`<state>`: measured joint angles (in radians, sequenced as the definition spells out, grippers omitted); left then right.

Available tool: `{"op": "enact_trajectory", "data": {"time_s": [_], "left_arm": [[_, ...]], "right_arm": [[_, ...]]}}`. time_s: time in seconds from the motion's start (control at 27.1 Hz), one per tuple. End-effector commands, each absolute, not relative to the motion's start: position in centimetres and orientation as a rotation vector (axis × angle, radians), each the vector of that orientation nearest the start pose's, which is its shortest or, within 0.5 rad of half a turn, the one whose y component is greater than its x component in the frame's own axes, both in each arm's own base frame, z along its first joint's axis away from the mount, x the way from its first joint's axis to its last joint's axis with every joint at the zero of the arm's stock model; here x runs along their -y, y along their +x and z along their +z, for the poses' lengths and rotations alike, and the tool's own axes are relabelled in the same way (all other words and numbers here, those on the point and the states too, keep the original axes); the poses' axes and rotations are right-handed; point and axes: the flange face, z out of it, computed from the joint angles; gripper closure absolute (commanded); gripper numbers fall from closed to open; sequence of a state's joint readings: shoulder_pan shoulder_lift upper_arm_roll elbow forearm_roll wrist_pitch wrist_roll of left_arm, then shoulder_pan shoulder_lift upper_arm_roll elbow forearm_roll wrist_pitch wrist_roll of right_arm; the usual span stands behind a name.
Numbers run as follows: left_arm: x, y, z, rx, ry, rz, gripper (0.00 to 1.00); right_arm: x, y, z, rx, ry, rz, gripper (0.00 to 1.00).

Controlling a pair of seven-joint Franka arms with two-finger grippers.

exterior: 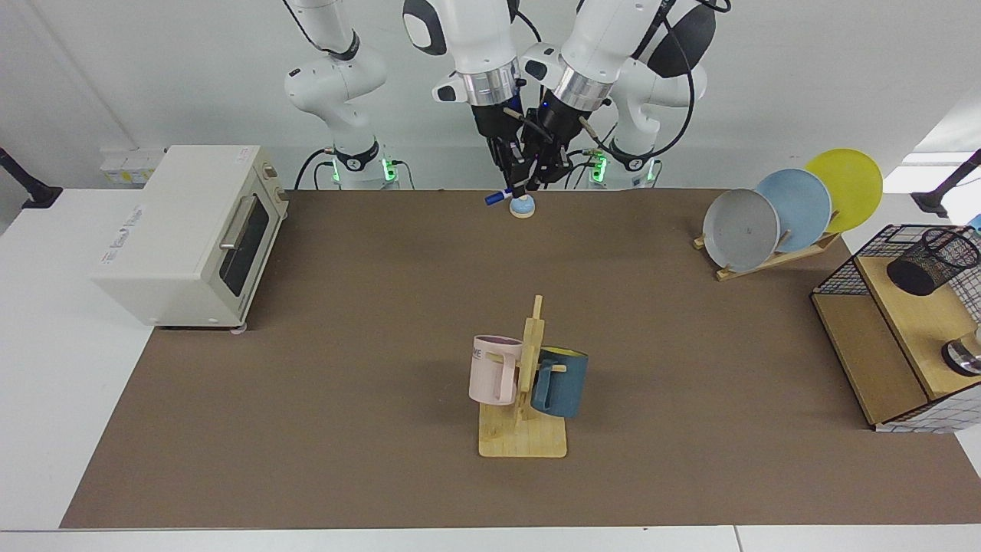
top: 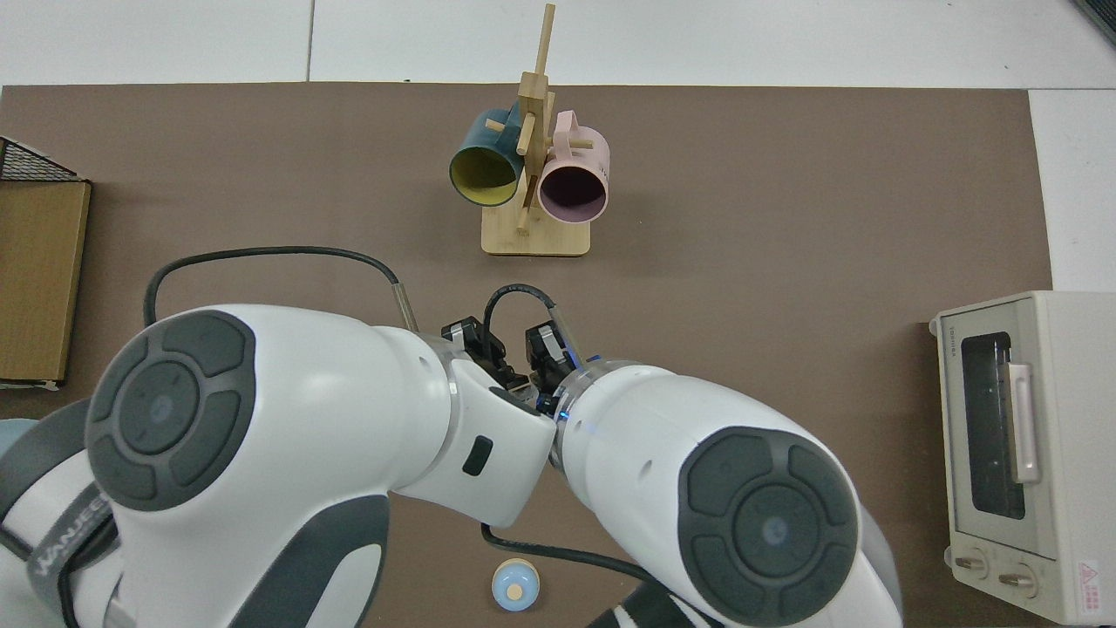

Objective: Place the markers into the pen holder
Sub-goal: 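Close the left gripper on the marker held by the right gripper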

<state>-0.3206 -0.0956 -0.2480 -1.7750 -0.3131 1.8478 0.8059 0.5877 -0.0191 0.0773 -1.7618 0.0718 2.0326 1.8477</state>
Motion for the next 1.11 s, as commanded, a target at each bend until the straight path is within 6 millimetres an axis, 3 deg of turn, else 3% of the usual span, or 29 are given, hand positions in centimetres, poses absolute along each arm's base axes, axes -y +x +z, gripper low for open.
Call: {"op": "enact_trajectory", "data": {"time_s": [0.0,1.07], "left_arm": [[32.9,43.9,60.2,-2.068,-2.653,-0.355,0.55],[32.7,44.0,59.2,-2.062,-2.629,-0.314,0.55]], "right_arm": [[-36.7,45.3,59.1,-1.585,-2.401,-0.052,1.0],[-35.5,44.9,59.6,-1.541,-2.485,-0.029,1.0]]}}
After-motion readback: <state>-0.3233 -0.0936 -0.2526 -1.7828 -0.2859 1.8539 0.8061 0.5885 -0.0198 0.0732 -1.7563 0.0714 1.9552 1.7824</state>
